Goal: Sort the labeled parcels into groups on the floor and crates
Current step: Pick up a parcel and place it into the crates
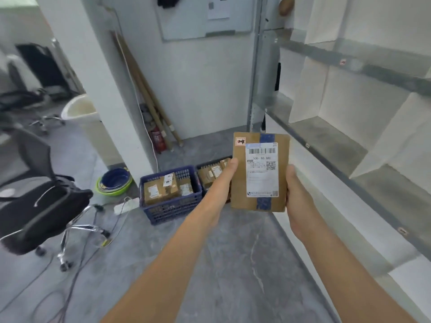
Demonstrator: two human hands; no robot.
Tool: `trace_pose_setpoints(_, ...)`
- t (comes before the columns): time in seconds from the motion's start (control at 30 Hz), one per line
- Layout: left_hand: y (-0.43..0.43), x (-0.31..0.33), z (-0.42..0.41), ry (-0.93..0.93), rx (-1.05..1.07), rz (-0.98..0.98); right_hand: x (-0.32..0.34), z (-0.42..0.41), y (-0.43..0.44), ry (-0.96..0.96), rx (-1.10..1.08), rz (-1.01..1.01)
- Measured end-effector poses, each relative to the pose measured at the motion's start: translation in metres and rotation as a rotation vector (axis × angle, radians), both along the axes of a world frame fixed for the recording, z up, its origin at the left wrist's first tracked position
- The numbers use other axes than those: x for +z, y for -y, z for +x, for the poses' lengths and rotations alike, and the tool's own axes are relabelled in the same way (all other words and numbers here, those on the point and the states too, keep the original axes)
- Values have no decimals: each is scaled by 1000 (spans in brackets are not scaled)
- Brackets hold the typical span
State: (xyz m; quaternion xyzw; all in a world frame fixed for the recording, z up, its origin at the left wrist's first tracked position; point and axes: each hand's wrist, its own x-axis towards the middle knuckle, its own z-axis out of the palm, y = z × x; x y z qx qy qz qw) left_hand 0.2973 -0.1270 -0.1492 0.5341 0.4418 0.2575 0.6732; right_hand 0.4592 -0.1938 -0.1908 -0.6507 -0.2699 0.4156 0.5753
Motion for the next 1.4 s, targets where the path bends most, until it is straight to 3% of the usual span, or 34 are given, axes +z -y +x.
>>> trace_pose_setpoints(0.2,-39,-24,-6,-42,195,-59,-25,1,-63,-47,198,-92)
trace_pose_setpoints(0.63,-181,-85,-41,-63,450,-190,-70,-36,-216,-99,282,-237)
trace_pose_setpoints(1.07,-392,-167,-103,-120,438,-423,-142,-95,-417,-126,282,-403)
trace_pose_setpoints(1.4,-512,-227,-97,-179,435,-489,-195,-87,-552,-125,314,-519)
